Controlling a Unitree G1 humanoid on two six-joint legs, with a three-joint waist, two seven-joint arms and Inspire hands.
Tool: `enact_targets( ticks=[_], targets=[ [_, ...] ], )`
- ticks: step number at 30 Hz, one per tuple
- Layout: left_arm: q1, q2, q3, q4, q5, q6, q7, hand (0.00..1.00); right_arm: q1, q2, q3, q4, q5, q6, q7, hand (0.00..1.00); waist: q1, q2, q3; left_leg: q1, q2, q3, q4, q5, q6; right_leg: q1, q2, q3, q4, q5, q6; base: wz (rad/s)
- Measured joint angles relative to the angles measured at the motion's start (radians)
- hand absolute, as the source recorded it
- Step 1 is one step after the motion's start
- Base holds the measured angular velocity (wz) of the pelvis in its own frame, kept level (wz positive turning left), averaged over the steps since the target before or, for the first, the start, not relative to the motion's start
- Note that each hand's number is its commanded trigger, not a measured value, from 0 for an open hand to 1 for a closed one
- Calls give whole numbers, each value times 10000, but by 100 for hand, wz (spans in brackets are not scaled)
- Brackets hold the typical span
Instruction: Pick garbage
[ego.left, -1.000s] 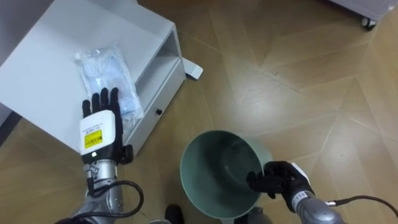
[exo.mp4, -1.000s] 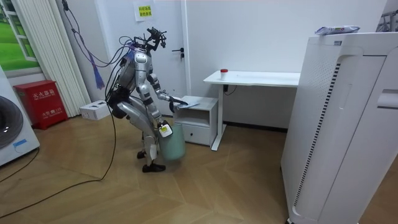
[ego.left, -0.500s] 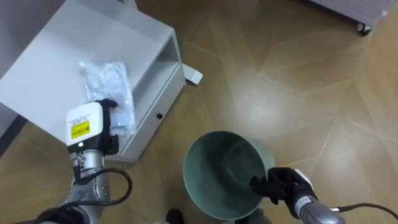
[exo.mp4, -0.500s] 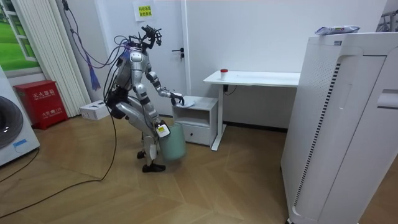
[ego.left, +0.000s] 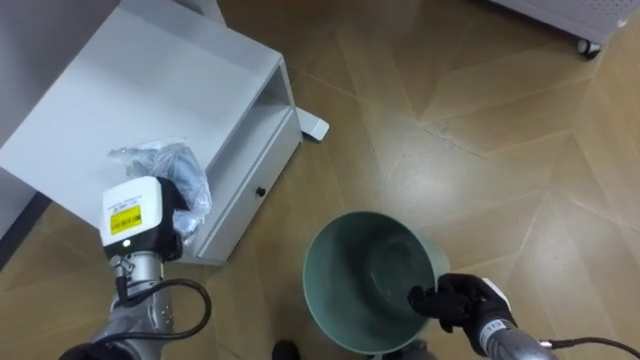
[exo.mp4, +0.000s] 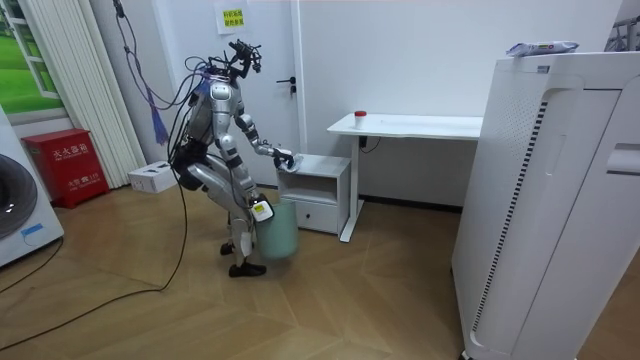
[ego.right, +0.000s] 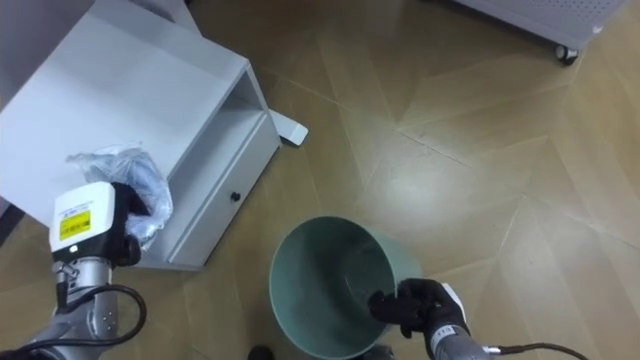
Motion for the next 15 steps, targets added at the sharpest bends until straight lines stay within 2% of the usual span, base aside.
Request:
enact_targets(
  ticks=[3,6,8,11,13,15],
  targets=[
    [52,-65,14,23,-27,-14,55,100,9,10,251,29,467,-2,-228,100,-1,-4,3,138,4,11,-30,-1,1,110,10,-2,-27,1,-1,-3],
    [281,-291,44,48,-39,-126,156,100,31,15,248,89,310,-41,-375,100,-11,-15,11,422,-2,7,-158,-3,2,405,-28,-104,-171,-1,1,0],
    [295,-334,61,6,-38,-229,257,100,12,8,206,-16,95,-122,-454,100,-31,-23,16,444,-1,-4,-185,-3,2,443,-41,-133,-209,2,3,0],
    [384,-548,330,-249,-32,-642,414,100,93,3,204,-386,1,-200,-598,100,-25,-39,22,453,1,5,-173,-5,7,454,-37,-124,-204,5,11,0],
    [728,-802,412,-688,-47,-1149,567,100,388,27,215,-931,-122,-369,-642,100,-52,-66,24,539,6,18,-210,-15,20,530,-31,-126,-219,-2,20,0],
    [1117,-1020,389,-1104,-48,-1450,572,100,643,107,224,-1281,-240,-534,-636,100,-108,-95,23,687,4,21,-318,-14,19,667,-17,-126,-304,-8,30,0]
  ],
)
